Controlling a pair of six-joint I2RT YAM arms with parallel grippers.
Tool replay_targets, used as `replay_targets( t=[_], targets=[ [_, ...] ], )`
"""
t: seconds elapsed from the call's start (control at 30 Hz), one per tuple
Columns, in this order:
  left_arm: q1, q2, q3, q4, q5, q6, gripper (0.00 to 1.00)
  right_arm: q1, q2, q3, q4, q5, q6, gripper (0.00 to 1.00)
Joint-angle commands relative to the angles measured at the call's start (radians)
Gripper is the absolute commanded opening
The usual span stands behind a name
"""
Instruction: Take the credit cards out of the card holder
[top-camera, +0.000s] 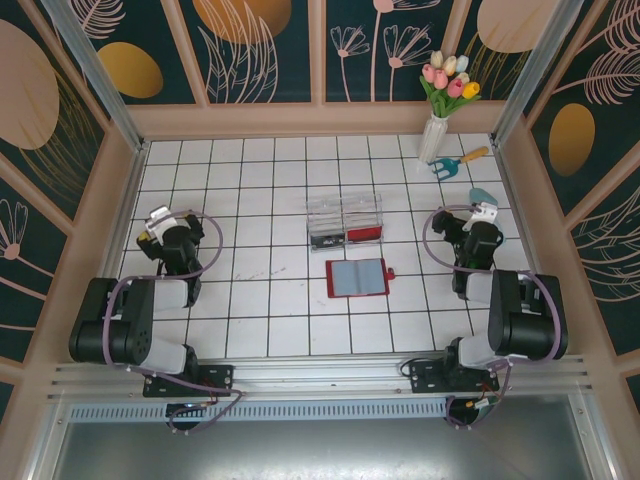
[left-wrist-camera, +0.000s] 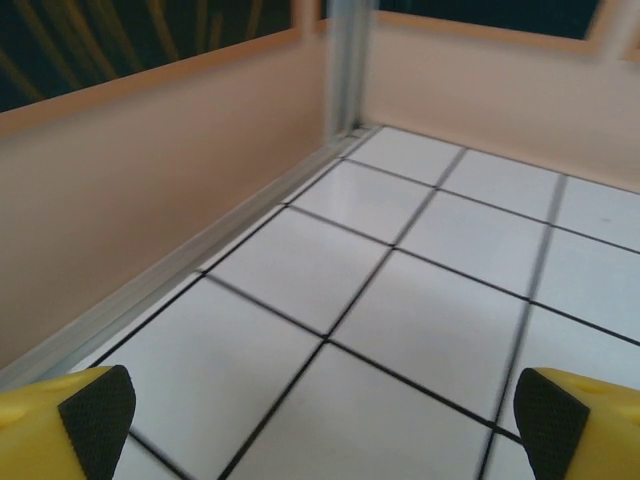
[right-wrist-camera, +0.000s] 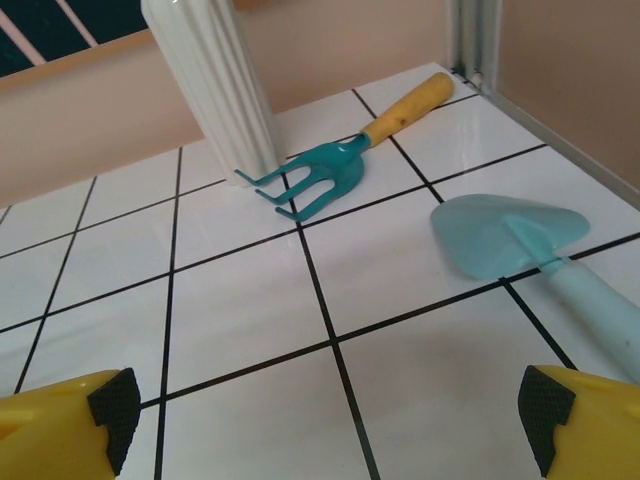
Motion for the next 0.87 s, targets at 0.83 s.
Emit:
replay_targets(
  t=[0.83],
  targets=[
    [0.005,0.053,-0.107,0.335,0.221,0.099,0.99,0.108,0.08,-0.098,0.303,0.022,-0.115,0.99]
  ],
)
